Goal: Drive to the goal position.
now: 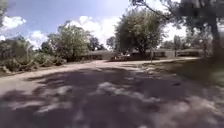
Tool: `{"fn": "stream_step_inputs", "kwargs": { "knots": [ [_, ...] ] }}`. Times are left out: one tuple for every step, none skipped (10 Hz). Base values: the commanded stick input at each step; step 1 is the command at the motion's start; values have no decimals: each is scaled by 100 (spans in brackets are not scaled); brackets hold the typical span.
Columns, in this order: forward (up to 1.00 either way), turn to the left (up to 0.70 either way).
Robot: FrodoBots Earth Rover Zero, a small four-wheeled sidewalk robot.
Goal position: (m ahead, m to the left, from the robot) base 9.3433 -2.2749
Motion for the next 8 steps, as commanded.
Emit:
{"fn": "stream_step_inputs", "kwargs": {
  "knots": [
    [70, 0],
    [70, 0],
    [70, 0],
    [70, 0],
    [70, 0],
    [70, 0],
    [70, 0],
    [70, 0]
  ]
}}
